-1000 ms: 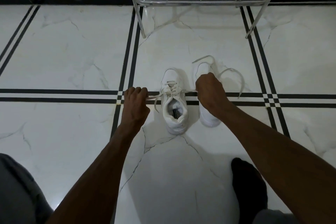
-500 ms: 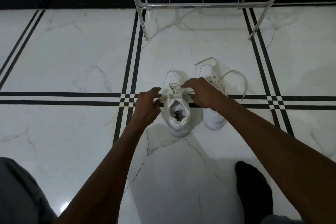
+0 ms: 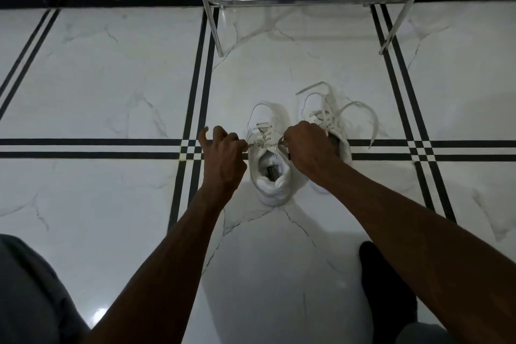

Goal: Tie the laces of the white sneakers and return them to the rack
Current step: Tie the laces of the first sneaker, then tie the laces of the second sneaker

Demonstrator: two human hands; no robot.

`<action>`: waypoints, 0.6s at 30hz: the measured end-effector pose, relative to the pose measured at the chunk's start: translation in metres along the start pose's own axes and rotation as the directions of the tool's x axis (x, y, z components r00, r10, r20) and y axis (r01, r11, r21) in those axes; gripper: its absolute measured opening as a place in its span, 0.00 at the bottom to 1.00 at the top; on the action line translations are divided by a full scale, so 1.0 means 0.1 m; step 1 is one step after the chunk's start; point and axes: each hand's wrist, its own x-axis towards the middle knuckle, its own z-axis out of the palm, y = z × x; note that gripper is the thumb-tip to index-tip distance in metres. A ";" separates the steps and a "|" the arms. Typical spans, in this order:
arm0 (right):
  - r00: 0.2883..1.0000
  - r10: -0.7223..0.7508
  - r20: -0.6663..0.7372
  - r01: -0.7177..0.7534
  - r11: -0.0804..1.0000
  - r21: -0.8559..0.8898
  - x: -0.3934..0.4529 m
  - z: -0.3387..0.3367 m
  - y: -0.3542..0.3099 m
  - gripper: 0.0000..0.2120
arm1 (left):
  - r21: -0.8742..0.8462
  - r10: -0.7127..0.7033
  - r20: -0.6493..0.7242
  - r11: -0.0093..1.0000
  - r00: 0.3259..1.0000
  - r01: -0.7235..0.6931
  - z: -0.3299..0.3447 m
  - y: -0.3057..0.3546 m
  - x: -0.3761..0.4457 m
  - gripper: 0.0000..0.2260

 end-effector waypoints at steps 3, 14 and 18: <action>1.000 0.026 0.000 -0.026 0.995 0.091 -0.01 0.06 0.01 0.04 | -0.127 -0.032 0.055 0.991 0.998 0.039 0.02 0.04 0.00 0.12; 0.937 0.097 0.336 -0.313 0.660 0.683 0.06 0.21 -0.05 0.10 | -0.752 -0.240 0.479 0.384 0.844 0.536 0.07 -0.05 -0.01 0.26; 0.926 0.075 0.370 -0.360 0.471 0.805 0.06 0.23 -0.30 0.10 | -0.765 -0.265 0.512 0.291 0.817 0.574 -0.01 -0.25 0.02 0.27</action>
